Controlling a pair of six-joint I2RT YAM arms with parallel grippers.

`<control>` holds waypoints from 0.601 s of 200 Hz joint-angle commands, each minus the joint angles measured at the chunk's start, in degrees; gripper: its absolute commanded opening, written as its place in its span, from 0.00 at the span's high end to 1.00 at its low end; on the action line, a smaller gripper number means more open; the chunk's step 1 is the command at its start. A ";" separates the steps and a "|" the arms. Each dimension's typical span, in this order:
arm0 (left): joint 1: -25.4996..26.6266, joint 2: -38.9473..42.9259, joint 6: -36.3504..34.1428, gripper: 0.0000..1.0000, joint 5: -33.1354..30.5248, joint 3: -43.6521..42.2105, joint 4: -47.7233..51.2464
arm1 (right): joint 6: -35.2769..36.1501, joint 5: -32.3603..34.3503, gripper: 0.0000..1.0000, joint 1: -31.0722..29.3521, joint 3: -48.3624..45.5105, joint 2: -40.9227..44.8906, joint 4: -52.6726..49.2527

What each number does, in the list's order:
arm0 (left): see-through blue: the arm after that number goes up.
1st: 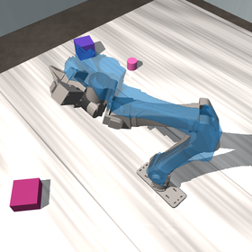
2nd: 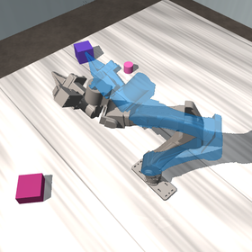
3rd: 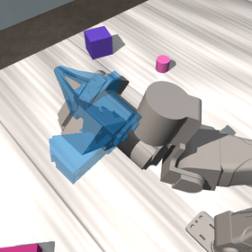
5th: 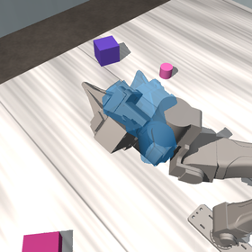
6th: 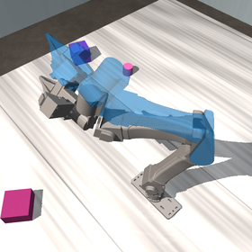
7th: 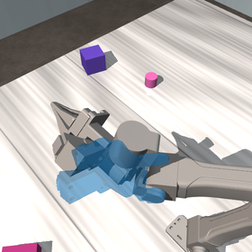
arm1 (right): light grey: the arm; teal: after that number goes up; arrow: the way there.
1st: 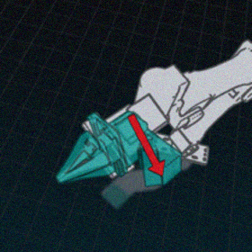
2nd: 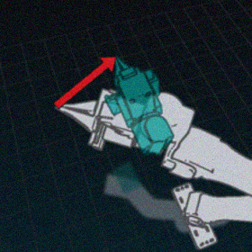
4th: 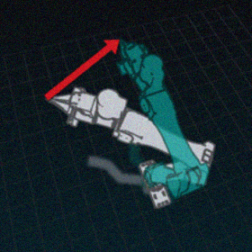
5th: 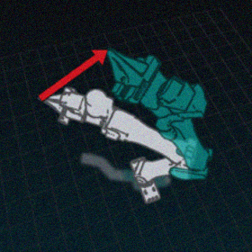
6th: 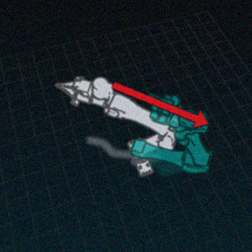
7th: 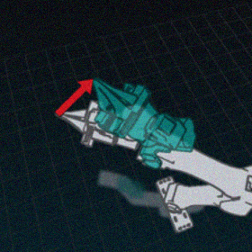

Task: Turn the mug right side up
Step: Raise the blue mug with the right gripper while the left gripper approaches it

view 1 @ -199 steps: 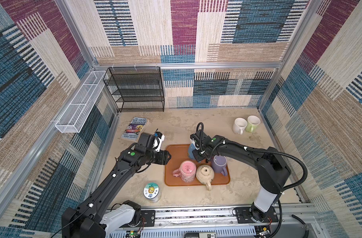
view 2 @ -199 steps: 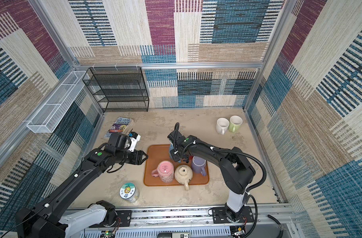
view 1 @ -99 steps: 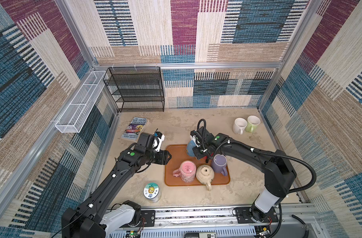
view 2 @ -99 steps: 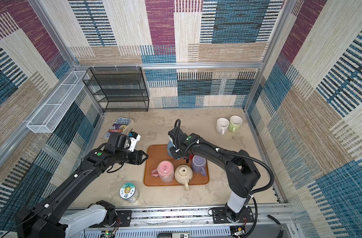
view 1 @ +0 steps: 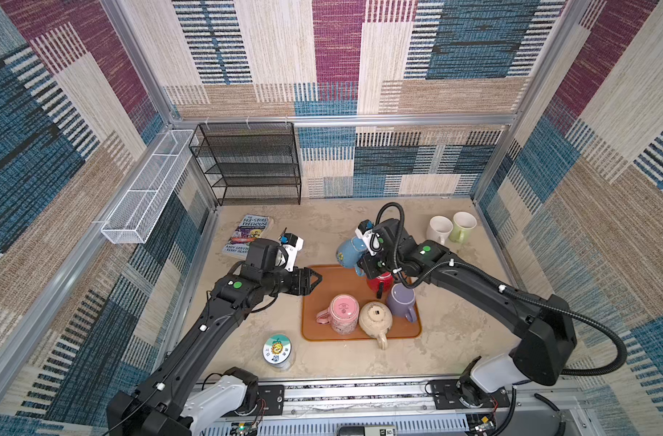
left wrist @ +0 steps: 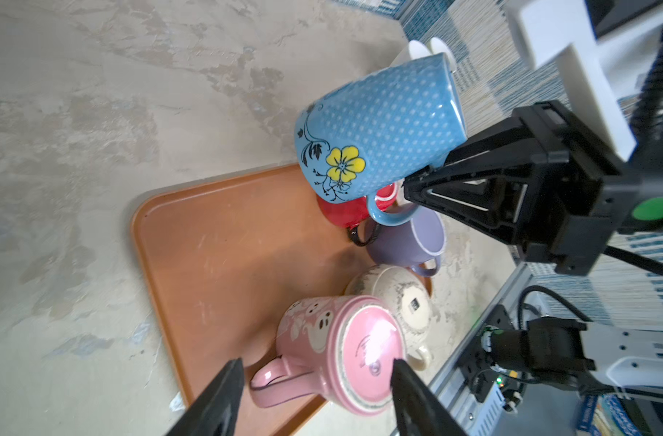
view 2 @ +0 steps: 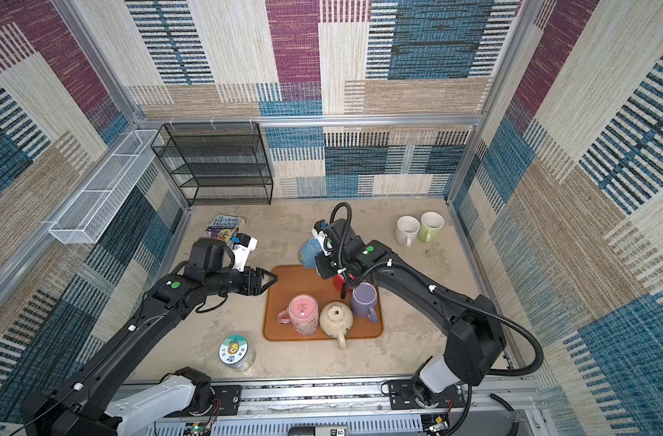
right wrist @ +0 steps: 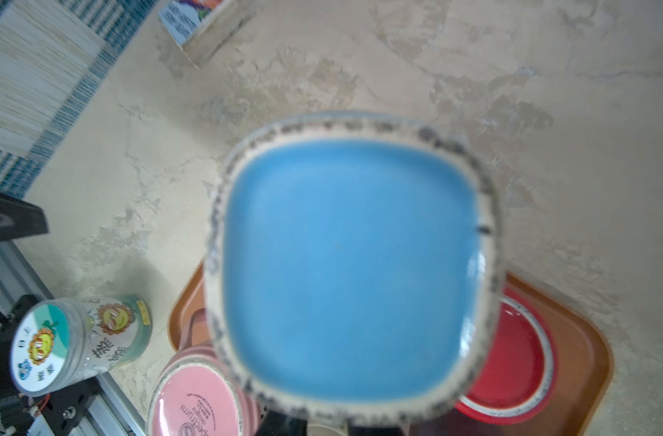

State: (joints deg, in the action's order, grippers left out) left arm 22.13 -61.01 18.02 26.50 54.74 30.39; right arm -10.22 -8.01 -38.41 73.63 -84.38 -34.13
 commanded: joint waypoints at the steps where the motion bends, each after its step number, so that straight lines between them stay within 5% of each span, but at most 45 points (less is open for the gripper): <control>1: -0.11 -0.44 5.11 0.33 7.20 -0.75 -9.71 | -0.24 -7.34 1.00 2.21 -0.62 3.50 8.93; 120: 1.54 -10.60 21.18 0.30 21.83 0.66 -47.09 | -14.86 -39.12 1.00 19.38 -13.47 15.98 37.26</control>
State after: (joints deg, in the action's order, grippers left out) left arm 23.05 -69.63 34.81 44.56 54.26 -5.58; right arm -19.51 -36.80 -20.67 61.63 -69.01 -10.72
